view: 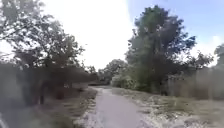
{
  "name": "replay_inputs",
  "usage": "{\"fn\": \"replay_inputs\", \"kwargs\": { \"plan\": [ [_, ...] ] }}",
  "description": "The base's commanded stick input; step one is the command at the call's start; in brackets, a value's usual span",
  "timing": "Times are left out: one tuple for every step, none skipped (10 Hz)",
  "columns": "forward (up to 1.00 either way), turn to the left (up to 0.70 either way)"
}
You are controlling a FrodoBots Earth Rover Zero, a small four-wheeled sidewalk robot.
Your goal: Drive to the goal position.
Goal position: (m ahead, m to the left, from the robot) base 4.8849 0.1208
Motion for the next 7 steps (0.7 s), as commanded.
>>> {"fn": "replay_inputs", "kwargs": {
  "plan": [
    [0.7,0.0],
    [0.7,0.0],
    [0.7,0.0],
    [0.7,0.0],
    [0.7,0.0],
    [0.7,0.0],
    [0.7,0.0]
  ]
}}
